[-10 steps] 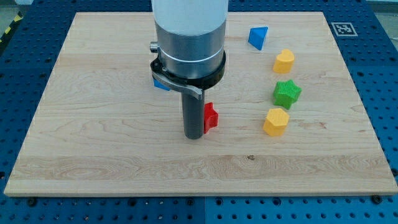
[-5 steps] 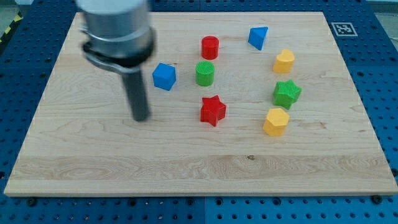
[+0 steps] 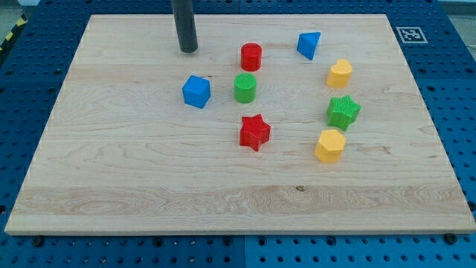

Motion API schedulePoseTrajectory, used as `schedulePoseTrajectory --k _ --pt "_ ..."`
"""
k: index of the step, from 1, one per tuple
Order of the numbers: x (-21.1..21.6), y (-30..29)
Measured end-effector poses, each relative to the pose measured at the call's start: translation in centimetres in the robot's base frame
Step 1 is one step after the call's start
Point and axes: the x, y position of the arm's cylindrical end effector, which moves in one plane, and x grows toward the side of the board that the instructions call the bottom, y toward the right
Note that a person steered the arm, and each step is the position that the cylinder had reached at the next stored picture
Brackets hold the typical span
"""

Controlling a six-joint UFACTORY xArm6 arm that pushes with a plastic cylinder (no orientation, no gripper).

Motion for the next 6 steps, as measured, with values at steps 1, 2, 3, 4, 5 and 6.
schedulePoseTrajectory --k 1,2,3,4,5,6 --pt "0.0 2.7" --pt "1.3 4.9" --pt "4.3 4.6" --pt "6.6 4.9" --pt "9.1 5.7" --pt "10.4 7.0"
